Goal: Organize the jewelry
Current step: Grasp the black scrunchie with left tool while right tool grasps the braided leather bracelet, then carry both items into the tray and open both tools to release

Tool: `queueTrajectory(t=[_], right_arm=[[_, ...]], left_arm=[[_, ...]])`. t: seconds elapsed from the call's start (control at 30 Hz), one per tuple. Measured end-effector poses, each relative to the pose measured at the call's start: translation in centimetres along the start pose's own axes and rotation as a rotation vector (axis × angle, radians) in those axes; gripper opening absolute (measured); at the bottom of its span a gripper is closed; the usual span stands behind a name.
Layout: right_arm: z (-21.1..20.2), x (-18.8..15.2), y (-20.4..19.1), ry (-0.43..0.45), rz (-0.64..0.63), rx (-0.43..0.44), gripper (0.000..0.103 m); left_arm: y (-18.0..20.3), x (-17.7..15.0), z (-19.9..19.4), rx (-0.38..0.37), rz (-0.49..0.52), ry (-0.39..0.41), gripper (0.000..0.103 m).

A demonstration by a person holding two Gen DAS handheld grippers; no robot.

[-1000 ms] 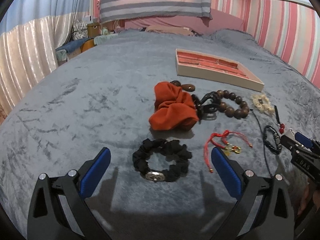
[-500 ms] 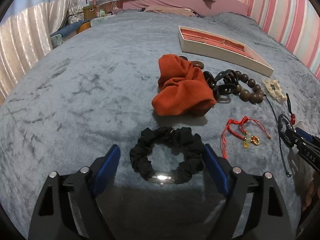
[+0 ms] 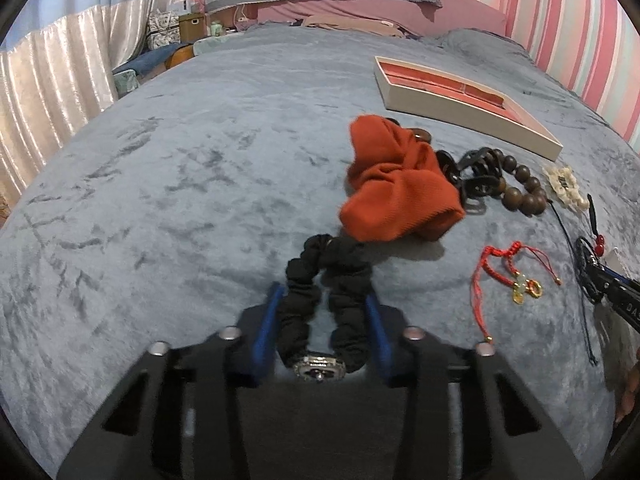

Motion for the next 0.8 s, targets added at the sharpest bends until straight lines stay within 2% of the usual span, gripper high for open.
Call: queueTrajectory(t=[0.2, 0.43, 0.63, 0.8], right_arm=[[-0.3, 0.0, 0.3, 0.014, 0.010, 0.024, 0.016], [-2.2, 0.5, 0.9, 0.072, 0.000, 0.022, 0.015], [-3.9, 2.1, 1.4, 0.119, -0.004, 0.019, 0.015], [-4.6, 5.3, 2.3, 0.152, 0.003, 0.023, 0.015]], left_arm=[[-0.4, 0.4, -0.3, -0.001, -0.004, 0.009, 0.020], [0.7, 0.9, -2.7, -0.017, 0.038, 0.066, 0.019], [1.7, 3.6, -5.4, -0.059, 0.031, 0.122, 0.019], [4.3, 7.7, -6.0, -0.113, 0.044, 0.152, 0.019]])
Point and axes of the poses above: each gripper's, at about its wrist camera, not at the fingertips, and z roughly the way its jaws point, y to its right, x to its top, the point moved 1 cm from there along z, roughly the way its jaws point, and after that the axes turned 10 degrees about -z, right-handed, at the moved point
